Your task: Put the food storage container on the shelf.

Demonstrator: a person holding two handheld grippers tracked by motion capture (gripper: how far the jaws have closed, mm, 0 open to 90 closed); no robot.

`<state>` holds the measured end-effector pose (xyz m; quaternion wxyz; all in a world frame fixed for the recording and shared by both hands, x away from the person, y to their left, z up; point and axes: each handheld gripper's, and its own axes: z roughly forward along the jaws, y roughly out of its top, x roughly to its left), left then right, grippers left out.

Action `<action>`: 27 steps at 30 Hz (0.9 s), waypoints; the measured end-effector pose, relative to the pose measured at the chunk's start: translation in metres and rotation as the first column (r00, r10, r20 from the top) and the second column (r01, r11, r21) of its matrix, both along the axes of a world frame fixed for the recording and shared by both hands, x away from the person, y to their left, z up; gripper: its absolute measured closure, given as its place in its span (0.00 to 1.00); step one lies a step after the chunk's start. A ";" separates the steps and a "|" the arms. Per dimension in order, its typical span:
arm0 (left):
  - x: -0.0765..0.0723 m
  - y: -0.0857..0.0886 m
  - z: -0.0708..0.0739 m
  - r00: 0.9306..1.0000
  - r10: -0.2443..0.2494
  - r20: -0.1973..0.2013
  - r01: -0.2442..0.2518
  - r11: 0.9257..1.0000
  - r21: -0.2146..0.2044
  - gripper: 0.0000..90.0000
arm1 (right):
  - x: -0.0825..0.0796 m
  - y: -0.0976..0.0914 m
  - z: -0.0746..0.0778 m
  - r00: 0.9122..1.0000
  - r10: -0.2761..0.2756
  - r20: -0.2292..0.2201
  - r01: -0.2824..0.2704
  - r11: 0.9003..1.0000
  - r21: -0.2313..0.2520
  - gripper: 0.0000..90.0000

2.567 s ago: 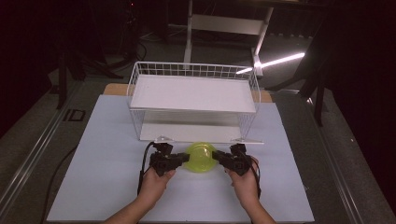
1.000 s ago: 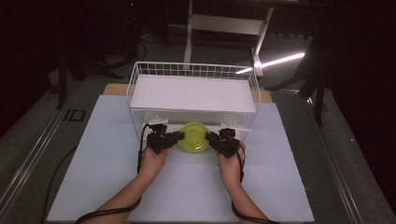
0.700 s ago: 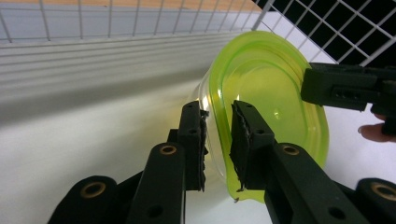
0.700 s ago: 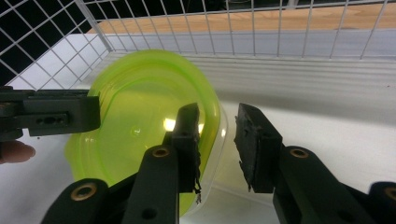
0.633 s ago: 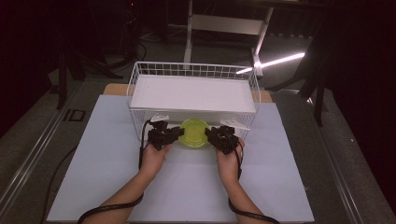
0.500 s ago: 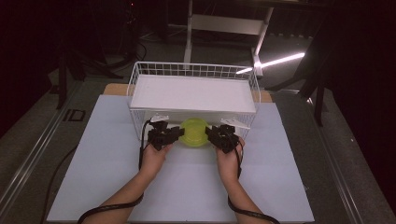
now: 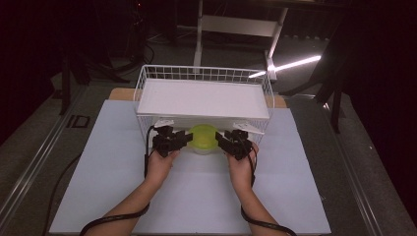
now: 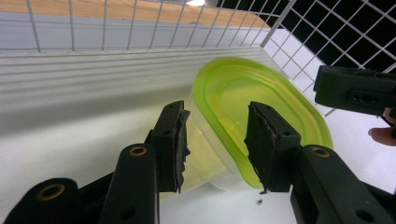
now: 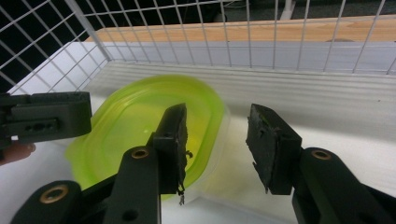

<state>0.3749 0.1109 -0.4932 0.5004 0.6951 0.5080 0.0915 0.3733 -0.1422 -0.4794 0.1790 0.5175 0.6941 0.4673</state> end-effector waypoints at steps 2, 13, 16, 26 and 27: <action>-0.004 0.000 0.001 1.000 -0.003 0.002 0.002 1.000 0.012 0.61 | -0.004 0.000 0.002 1.000 0.013 0.003 -0.013 1.000 -0.005 0.63; -0.036 0.014 0.006 0.995 -0.091 0.051 0.090 0.996 0.019 0.31 | -0.037 0.001 0.001 0.996 0.084 0.001 -0.084 0.996 -0.017 0.71; -0.048 0.020 0.006 0.991 -0.098 0.091 0.098 0.995 0.003 0.19 | -0.045 0.003 -0.001 0.995 0.100 -0.009 -0.100 0.995 -0.008 0.75; -0.082 0.033 0.002 0.976 -0.133 0.172 0.136 0.991 -0.004 0.01 | -0.051 0.018 -0.013 0.986 0.155 -0.053 -0.158 0.987 -0.044 0.97; -0.085 0.034 0.000 0.976 -0.130 0.176 0.132 0.991 0.000 0.01 | -0.051 0.020 -0.014 0.986 0.154 -0.057 -0.157 0.986 -0.051 0.99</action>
